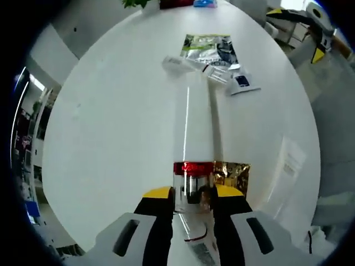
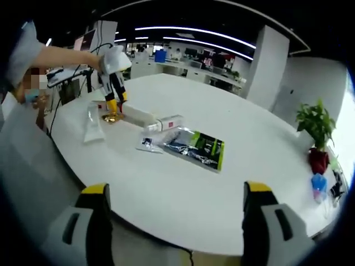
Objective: Arrange the skincare products in the storage area until every visible bottle or jar stands upright without overlapping.
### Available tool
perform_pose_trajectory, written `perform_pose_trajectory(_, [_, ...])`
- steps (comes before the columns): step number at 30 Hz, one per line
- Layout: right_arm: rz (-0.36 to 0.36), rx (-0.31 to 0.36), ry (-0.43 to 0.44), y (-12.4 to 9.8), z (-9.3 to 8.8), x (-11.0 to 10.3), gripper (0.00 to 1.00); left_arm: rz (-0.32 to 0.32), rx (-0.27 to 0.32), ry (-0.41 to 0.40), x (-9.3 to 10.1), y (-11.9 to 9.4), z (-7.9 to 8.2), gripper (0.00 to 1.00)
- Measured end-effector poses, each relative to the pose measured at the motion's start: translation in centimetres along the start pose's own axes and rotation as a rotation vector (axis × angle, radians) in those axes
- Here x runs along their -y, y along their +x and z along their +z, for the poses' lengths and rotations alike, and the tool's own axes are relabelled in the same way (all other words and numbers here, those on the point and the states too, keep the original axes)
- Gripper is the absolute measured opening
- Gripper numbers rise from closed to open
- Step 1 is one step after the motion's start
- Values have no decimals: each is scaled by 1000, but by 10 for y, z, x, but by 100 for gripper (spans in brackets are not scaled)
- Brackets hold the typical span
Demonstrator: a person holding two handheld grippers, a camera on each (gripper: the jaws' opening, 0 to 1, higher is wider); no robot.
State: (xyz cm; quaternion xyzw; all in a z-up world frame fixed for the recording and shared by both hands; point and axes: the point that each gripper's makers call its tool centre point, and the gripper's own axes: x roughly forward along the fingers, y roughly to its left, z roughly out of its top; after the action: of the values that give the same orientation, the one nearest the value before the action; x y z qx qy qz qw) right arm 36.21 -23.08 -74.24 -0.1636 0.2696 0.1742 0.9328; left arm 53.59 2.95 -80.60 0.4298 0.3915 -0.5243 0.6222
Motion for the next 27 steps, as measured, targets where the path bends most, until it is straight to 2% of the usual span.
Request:
perform_pose_trajectory(5, [36,-12,-40,8,5,2,100,19,-9,51,-1,-15,11,23])
perform_pose_trajectory(9, [53,-3,-104,16,17,3,99,26,-5,72,-1,-24,21,23])
perform_pose_trajectory(14, [103,20,-138,30,31,-6,99,24,-22,94,2,-31,29,22])
perform_pose_trajectory(17, [129,16,-191,38,37,-12,99,13,-31,97,6,-35,32,22])
perform_pose_trajectory(22, [177,-2,-304,53,46,-23,92,-10,-60,120,11,-38,36,22])
perform_pose_trajectory(27, [249,31,-362,70,61,-41,83,-29,-93,110,14,-41,41,22])
